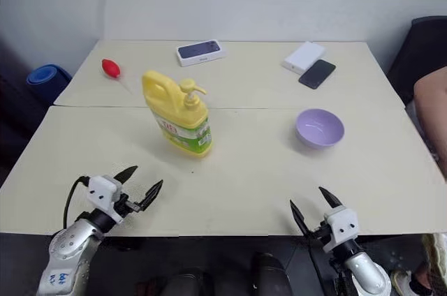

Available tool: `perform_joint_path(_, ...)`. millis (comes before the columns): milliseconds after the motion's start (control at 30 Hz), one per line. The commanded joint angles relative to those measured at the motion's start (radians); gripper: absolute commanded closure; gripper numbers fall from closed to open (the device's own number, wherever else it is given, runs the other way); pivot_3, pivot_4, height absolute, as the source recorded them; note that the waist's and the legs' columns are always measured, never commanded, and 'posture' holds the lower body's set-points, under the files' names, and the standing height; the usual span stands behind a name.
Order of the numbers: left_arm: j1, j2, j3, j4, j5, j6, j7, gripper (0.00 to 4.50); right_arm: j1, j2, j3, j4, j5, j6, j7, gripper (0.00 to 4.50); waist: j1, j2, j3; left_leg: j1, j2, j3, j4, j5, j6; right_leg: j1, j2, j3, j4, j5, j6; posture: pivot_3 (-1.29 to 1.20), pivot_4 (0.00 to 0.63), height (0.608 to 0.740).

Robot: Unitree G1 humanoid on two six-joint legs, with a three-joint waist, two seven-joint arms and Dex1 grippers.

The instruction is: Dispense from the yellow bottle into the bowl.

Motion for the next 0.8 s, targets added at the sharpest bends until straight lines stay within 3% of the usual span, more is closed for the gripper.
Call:
perform_joint_path(33,0.0,0.03,-0.011,0.012,0.001,-0.02,-0.043,0.15,-0.025,-0.021,-0.027,0.018,0.028,-0.039,0.017,0.0,0.001,0.0,0.0,0.0,0.0,0.0,0.0,0.0,0.0,0.0,0.0,0.0,0.0,0.0,0.0,0.0,0.15,0.74)
perform_joint_path(133,0.021,0.074,0.013,-0.079,-0.189,0.065,-0.197,0.15,-0.123,-0.07,-0.051,0.013,0.114,0.043,0.061,0.0,0.002,0.0,0.0,0.0,0.0,0.0,0.0,0.0,0.0,0.0,0.0,0.0,0.0,0.0,0.0,0.0,0.15,0.74)
perform_joint_path(200,0.024,0.174,0.038,-0.177,-0.337,0.184,-0.329,0.15,-0.233,-0.171,-0.052,0.013,0.164,0.166,0.138,0.0,-0.004,0.001,0.002,0.0,0.0,0.0,0.001,0.0,0.0,0.0,0.0,0.001,0.0,0.0,0.0,0.0,0.15,0.74)
perform_joint_path(367,-0.099,0.368,0.07,-0.295,-0.574,0.415,-0.468,0.15,-0.582,-0.364,0.005,0.252,0.141,0.388,0.279,0.0,0.005,0.008,0.007,0.001,-0.001,-0.002,0.002,0.001,-0.001,0.001,-0.001,-0.001,0.002,0.0,-0.001,0.0,0.15,0.74)
perform_joint_path(600,-0.282,0.344,0.062,-0.239,-0.585,0.45,-0.453,0.15,-0.962,-0.384,0.113,0.69,0.007,0.488,0.369,0.0,0.001,0.01,0.007,-0.01,-0.002,-0.003,0.003,0.004,-0.001,-0.004,0.002,-0.005,0.002,0.001,0.001,0.0,0.15,0.74)
perform_joint_path(800,-0.306,0.284,0.074,-0.268,-0.589,0.465,-0.396,0.15,-1.059,-0.37,0.123,0.845,-0.025,0.464,0.446,0.0,0.002,0.01,0.007,-0.012,-0.003,-0.002,0.003,0.005,0.0,-0.005,0.003,-0.005,0.0,0.002,0.004,0.0,0.15,0.74)
